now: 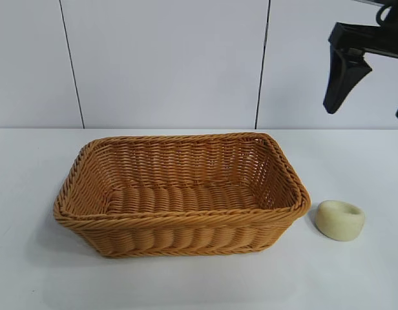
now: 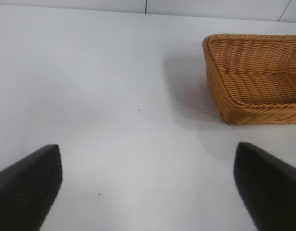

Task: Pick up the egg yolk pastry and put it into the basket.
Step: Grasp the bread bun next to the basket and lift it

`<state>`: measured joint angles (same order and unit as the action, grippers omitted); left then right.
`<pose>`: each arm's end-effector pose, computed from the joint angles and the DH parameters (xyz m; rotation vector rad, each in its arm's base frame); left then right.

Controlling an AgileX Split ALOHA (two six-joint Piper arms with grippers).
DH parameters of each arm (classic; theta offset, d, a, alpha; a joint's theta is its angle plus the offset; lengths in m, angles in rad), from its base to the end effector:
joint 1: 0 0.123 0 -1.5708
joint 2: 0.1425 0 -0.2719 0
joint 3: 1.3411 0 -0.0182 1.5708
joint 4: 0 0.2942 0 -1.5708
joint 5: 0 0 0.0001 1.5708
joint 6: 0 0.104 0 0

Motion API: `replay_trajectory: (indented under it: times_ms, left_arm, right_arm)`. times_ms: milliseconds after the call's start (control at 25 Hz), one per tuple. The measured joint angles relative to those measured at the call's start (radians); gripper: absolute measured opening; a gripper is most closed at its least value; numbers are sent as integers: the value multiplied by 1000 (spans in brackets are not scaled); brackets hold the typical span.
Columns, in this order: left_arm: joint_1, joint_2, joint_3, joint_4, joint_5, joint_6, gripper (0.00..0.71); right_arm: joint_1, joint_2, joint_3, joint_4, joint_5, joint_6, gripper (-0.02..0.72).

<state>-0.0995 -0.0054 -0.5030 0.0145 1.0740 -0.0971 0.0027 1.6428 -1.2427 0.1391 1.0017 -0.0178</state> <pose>0.0561 -0.0043 0.2923 0.0016 2.0507 -0.1051 0.3699 0.0132 0.2156 0.0568 2.8789 0.1800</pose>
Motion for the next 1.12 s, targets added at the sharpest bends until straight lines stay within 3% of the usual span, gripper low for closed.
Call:
replay_trajectory:
  times_ms: [440,960,1120]
  left_arm:
    - [0,0,0,0,0,1,695]
    - [0,0,0,0,0,1,695]
    - [0,0,0,0,0,1,695]
  right_arm:
    - [1,223,0,128,-29,-48,695]
    - [15,417,0,147,-111,-54,695]
    - [60,418,0,152,-149,-60,652]
